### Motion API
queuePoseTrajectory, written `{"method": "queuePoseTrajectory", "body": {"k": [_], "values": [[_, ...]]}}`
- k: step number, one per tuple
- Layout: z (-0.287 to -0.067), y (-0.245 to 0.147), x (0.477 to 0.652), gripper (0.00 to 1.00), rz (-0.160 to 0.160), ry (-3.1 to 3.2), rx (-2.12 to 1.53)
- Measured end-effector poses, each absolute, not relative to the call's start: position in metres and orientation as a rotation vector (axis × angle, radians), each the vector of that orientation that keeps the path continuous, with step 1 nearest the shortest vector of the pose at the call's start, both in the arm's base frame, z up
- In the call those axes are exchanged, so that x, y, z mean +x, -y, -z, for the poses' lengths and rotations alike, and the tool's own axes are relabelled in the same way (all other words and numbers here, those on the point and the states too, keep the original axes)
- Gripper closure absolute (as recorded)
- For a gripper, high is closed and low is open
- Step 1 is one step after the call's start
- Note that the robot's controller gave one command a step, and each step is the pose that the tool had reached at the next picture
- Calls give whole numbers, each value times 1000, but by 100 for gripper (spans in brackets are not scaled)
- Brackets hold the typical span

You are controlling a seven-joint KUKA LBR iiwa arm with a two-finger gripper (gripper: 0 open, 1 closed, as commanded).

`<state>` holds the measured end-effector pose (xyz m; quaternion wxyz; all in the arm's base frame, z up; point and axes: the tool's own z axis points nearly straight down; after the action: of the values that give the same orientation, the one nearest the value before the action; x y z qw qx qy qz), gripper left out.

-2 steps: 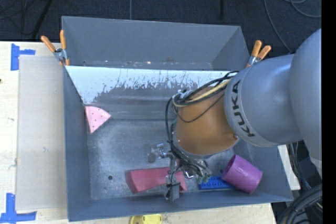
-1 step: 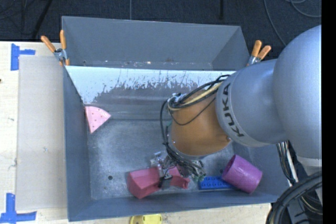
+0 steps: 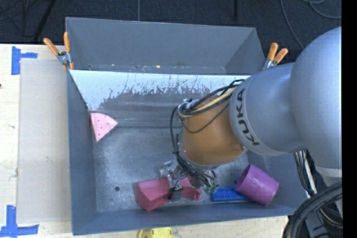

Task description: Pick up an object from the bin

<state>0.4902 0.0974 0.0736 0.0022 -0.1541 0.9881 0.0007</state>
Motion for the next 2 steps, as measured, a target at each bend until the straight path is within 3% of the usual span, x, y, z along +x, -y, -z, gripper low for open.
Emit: {"method": "queuePoseTrajectory", "body": {"k": [1,2], "values": [[-111,-120,494,100,4,-3116,-496],[-129,-131,495,100,-1,-3093,-521]]}}
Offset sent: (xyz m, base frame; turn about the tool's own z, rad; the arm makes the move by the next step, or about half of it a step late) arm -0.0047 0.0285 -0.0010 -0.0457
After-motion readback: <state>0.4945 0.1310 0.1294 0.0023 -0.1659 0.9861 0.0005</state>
